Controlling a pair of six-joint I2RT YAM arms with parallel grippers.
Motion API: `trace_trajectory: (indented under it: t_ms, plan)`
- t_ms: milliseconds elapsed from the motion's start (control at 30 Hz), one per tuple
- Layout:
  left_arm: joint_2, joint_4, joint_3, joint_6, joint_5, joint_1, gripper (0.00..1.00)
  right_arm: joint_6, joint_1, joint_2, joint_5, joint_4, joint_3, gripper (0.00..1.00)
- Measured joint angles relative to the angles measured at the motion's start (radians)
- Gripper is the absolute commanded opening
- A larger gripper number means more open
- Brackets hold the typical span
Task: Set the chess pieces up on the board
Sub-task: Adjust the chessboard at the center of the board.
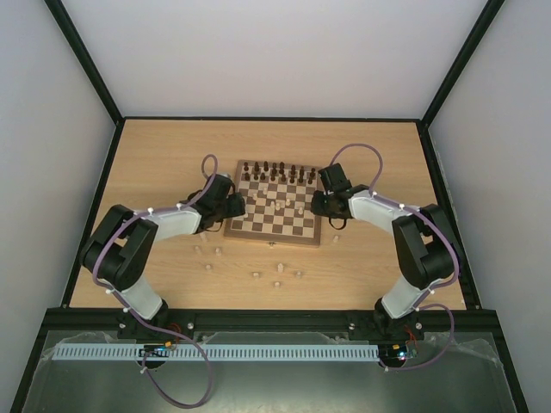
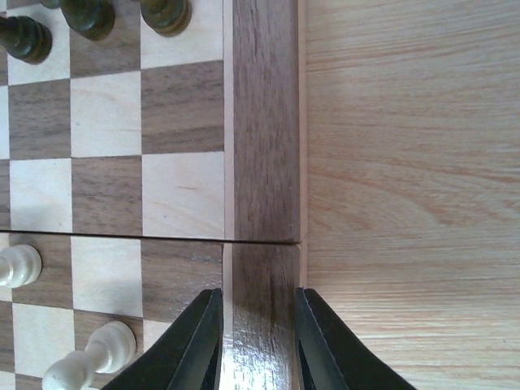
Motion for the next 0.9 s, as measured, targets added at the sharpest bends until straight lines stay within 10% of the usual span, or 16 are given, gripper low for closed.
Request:
trace_trajectory:
  t_ms: [900]
  plan:
    - [0.000, 0.009, 0.000, -0.016, -0.029, -0.062, 0.68, 0.003, -0.041, 0.077, -0.027, 0.040, 0.071, 0.24]
